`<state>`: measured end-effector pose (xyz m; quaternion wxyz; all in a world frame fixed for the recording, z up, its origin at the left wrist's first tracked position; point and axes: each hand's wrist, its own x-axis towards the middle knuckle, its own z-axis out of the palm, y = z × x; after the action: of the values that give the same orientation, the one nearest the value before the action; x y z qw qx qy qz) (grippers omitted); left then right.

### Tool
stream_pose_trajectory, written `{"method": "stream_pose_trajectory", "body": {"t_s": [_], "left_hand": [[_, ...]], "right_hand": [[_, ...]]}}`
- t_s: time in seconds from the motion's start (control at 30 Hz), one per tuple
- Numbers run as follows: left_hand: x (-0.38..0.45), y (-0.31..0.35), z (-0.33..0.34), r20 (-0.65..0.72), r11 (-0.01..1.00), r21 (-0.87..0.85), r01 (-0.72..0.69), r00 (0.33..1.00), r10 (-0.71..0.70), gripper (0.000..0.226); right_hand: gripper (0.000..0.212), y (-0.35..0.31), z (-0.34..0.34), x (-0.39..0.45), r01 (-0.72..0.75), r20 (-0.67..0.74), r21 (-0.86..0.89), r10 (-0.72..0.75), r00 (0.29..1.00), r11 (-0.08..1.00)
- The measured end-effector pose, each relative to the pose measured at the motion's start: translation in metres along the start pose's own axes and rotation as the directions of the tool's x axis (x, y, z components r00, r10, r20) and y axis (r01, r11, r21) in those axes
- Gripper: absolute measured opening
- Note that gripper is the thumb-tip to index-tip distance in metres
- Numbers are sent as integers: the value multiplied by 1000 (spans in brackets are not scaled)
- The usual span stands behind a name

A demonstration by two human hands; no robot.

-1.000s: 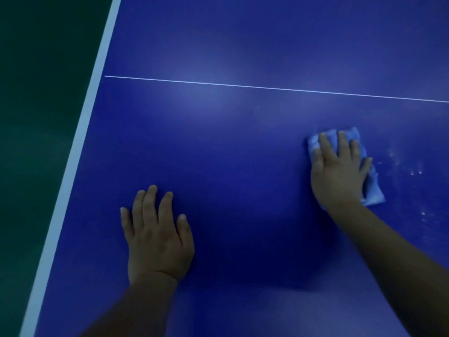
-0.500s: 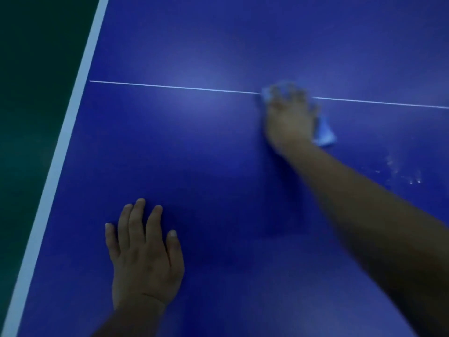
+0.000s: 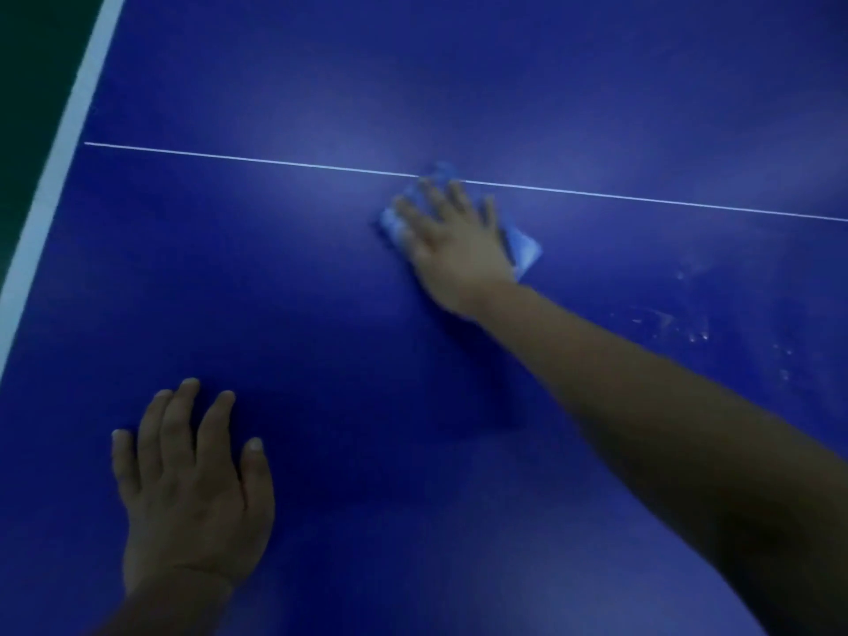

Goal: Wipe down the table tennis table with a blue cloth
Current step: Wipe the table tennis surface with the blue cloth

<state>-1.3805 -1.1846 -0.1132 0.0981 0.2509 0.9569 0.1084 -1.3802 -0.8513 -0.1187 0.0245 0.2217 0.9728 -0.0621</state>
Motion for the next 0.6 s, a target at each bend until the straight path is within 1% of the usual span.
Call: {"method": "stream_pose_trajectory", "body": {"t_s": [0.03, 0.07, 0.1, 0.13, 0.17, 0.2, 0.23, 0.27, 0.3, 0.33, 0.37, 0.4, 0.43, 0.47, 0.5, 0.53, 0.57, 0.6], "left_hand": [[0, 0, 0, -7, 1000, -1, 3, 1000, -3, 63], [0, -1, 1, -9, 1000, 0, 4, 1000, -4, 62], [0, -1, 1, -8, 1000, 2, 4, 1000, -4, 63], [0, 0, 1, -7, 1000, 3, 3, 1000, -3, 63], [0, 0, 1, -6, 1000, 4, 3, 1000, -3, 64], [0, -1, 1, -2, 1000, 9, 3, 1000, -3, 66], [0, -1, 0, 3, 1000, 16, 2, 1000, -2, 67], [0, -1, 0, 3, 1000, 22, 0, 1000, 0, 67], [0, -1, 0, 3, 1000, 26, -5, 1000, 5, 67], [0, -2, 1, 3, 1000, 26, -8, 1000, 8, 67], [0, -1, 2, 3, 1000, 25, -9, 1000, 9, 66], [0, -2, 3, 2, 1000, 25, -8, 1000, 8, 66], [0, -2, 4, -1, 1000, 24, -7, 1000, 7, 66], [0, -2, 5, -7, 1000, 20, -7, 1000, 7, 66], [1, -3, 5, -15, 1000, 15, -8, 1000, 8, 66], [0, -3, 6, -24, 1000, 12, -10, 1000, 11, 66], [0, -3, 6, -32, 1000, 12, -15, 999, 15, 66], [-1, -4, 6, -40, 1000, 15, -21, 999, 22, 65]], "right_hand": [[51, 30, -9, -1, -68, -35, -67, 65, 997, 995], [49, 73, -16, -4, -182, -69, -127, 175, 982, 975], [48, 117, -26, -8, -323, -81, -149, 314, 946, 934], [48, 153, -33, -14, -469, -82, -85, 463, 883, 879], [49, 175, -37, -24, -575, -77, 13, 574, 815, 818], [49, 179, -35, -36, -613, -61, 71, 617, 785, 787], [50, 172, -29, -50, -582, -67, 41, 584, 809, 812], [51, 160, -22, -68, -487, -71, 17, 487, 870, 873], [53, 143, -14, -89, -346, -81, -13, 343, 936, 938], [53, 126, -8, -113, -176, -35, -23, 175, 984, 984], [51, 116, -1, -135, 13, 11, -33, -13, 1000, 999], [49, 112, 2, -149, 175, 62, -53, -172, 983, 983], [49, 118, -1, -148, 276, 106, -55, -269, 957, 960], [52, 132, -5, -135, 292, 109, -63, -285, 952, 954], [55, 148, -11, -115, 224, 73, -88, -218, 973, 971], [57, 164, -17, -92, 87, 19, -100, -86, 996, 991], [59, 182, -24, -70, -63, -20, -90, 62, 998, 994], [61, 200, -29, -54, -185, -42, -68, 183, 982, 980]]}}
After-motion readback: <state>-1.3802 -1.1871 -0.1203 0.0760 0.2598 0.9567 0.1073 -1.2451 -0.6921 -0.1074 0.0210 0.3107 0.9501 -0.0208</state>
